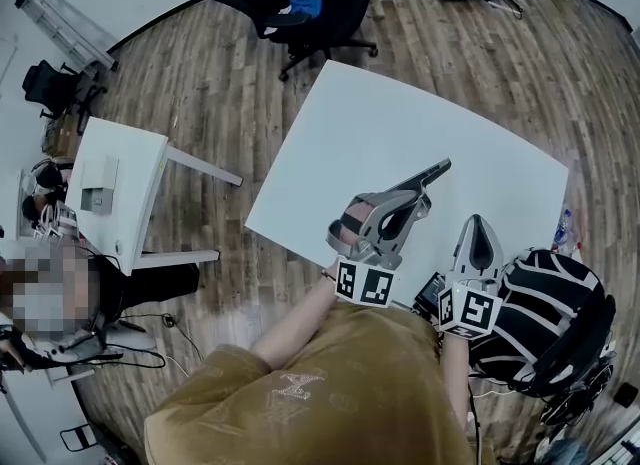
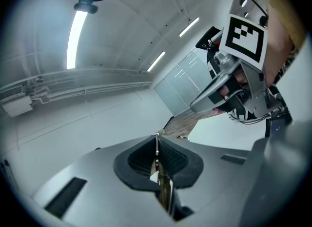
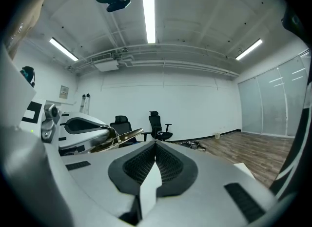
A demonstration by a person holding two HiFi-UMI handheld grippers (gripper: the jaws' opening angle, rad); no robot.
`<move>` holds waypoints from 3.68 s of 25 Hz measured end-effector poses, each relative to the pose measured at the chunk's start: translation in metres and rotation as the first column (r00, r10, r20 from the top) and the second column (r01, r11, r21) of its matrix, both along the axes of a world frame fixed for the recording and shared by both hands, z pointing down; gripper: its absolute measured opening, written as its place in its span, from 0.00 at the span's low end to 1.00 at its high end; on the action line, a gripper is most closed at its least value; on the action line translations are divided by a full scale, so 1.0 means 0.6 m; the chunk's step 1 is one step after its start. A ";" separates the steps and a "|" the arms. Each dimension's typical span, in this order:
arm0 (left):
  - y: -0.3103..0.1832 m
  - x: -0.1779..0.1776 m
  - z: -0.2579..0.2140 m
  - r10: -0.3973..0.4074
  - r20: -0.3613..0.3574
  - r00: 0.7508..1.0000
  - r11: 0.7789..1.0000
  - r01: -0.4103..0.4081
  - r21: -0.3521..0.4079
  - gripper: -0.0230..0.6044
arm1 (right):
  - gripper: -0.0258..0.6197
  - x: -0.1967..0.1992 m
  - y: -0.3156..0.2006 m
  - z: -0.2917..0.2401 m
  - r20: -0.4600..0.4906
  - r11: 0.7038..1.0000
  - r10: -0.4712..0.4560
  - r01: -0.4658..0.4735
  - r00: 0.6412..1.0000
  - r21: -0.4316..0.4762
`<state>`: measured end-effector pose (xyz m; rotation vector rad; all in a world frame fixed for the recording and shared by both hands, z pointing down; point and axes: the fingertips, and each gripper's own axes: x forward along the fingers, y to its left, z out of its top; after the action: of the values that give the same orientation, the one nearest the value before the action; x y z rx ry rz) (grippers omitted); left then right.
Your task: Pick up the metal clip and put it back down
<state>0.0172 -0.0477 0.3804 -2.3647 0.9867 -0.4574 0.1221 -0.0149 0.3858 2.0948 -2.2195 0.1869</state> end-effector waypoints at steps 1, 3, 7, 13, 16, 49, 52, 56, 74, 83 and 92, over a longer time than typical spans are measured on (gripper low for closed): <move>0.000 -0.001 -0.001 -0.002 -0.001 1.000 1.000 0.002 0.002 0.05 | 0.05 0.000 0.001 0.000 -0.001 1.000 0.000 0.000 1.000 0.001; -0.001 -0.003 -0.002 -0.004 -0.009 1.000 1.000 0.004 0.002 0.05 | 0.05 0.001 0.002 0.000 -0.001 1.000 0.001 -0.001 1.000 0.002; 0.001 -0.002 -0.002 0.002 -0.007 1.000 1.000 -0.002 0.005 0.05 | 0.05 0.003 0.003 0.001 -0.006 1.000 0.005 -0.005 1.000 0.003; 0.002 0.000 -0.005 0.007 -0.013 1.000 1.000 -0.007 0.012 0.05 | 0.05 0.002 0.003 0.004 -0.007 1.000 0.006 -0.006 1.000 -0.002; 0.002 -0.002 -0.007 0.001 -0.016 1.000 1.000 -0.001 0.015 0.05 | 0.05 0.002 0.003 0.005 0.001 1.000 0.003 -0.003 1.000 -0.004; -0.003 -0.003 0.074 -0.007 0.076 0.997 0.997 0.012 -0.071 0.05 | 0.05 0.015 -0.023 0.064 0.073 0.996 -0.009 0.016 0.997 -0.086; -0.005 -0.002 0.084 -0.003 0.088 0.996 0.997 0.010 -0.081 0.05 | 0.05 0.015 -0.022 0.076 0.079 0.995 -0.008 0.016 0.997 -0.101; -0.007 -0.004 0.097 -0.005 0.100 0.995 0.996 0.015 -0.091 0.05 | 0.05 0.013 -0.022 0.088 0.081 0.993 -0.009 0.018 0.997 -0.119; -0.013 -0.003 0.180 0.016 0.169 0.985 0.985 0.014 -0.174 0.05 | 0.05 0.027 -0.018 0.157 0.107 0.977 0.030 -0.007 0.994 -0.215; -0.015 -0.005 0.218 0.034 0.223 0.974 0.983 0.008 -0.186 0.05 | 0.05 0.017 -0.022 0.182 0.119 0.970 0.022 0.007 0.993 -0.244; -0.018 -0.015 0.259 0.024 0.278 0.960 0.975 0.039 -0.220 0.05 | 0.05 0.014 -0.016 0.199 0.127 0.963 0.025 0.010 0.992 -0.268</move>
<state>0.0084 -0.0585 0.5360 -2.4030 0.8498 -0.9210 0.1304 -0.0247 0.5052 1.9955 -2.1119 0.6050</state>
